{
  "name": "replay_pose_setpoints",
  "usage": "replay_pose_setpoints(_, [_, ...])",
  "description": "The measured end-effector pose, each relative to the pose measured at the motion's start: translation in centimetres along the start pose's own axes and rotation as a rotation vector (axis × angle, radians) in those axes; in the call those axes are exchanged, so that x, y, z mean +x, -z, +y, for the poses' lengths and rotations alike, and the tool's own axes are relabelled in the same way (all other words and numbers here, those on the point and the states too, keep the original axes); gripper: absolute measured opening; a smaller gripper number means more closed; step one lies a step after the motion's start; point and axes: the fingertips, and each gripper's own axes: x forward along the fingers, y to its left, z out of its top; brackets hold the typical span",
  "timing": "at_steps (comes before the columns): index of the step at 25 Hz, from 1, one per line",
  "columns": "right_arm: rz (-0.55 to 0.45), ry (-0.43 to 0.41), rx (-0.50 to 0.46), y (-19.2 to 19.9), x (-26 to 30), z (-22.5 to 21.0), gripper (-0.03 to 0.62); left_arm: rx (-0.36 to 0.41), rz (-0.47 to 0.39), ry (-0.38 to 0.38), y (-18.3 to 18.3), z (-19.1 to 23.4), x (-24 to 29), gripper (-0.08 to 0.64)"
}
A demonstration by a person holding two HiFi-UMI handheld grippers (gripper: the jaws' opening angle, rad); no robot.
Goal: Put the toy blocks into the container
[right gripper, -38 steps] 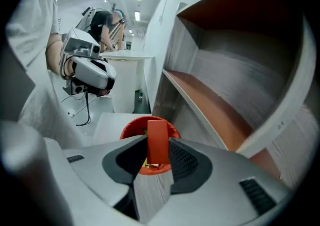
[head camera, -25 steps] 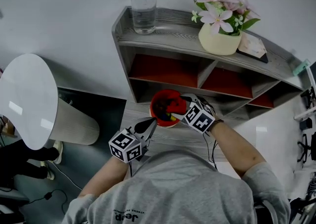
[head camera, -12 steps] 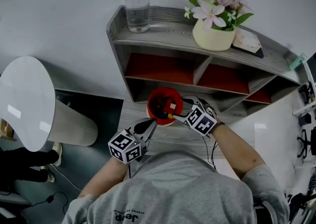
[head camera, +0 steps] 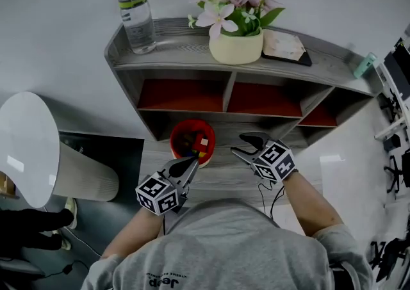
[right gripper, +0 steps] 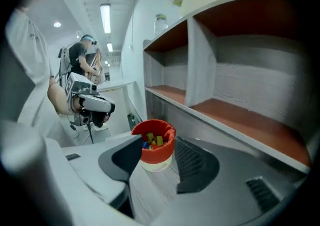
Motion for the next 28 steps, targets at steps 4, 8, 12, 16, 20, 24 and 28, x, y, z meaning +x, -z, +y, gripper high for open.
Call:
replay_pose_setpoints(4, [-0.097,0.027,0.081,2.3,-6.2,-2.9,0.132,0.028,-0.019,0.006,-0.7,-3.0,2.9,0.009])
replay_pose_setpoints(8, [-0.181,0.014,0.203,5.3,-12.0,-5.2,0.054,0.016,-0.055,0.002,-0.9,-6.9,5.9,0.009])
replay_pose_setpoints(12, [-0.284,-0.049,0.292,8.1,-16.9,-6.3,-0.011,-0.026,-0.084,0.000,-0.3,-10.7,9.0,0.009])
replay_pose_setpoints(16, [-0.353,-0.123,0.331,9.9,-19.9,-7.3,0.004,-0.037,-0.084,0.000,0.2,-13.2,11.6,0.009])
replay_pose_setpoints(20, [-0.391,-0.135,0.312,9.8,-21.2,-8.7,0.005,-0.006,-0.075,-0.008,-0.1,-14.3,12.7,0.009])
replay_pose_setpoints(24, [-0.406,-0.131,0.294,9.3,-21.6,-8.8,0.005,0.007,-0.077,-0.013,-0.5,-14.6,12.8,0.009])
replay_pose_setpoints(28, [-0.400,-0.117,0.282,9.1,-21.5,-8.8,0.005,0.023,-0.074,-0.011,-1.0,-14.3,12.7,0.009])
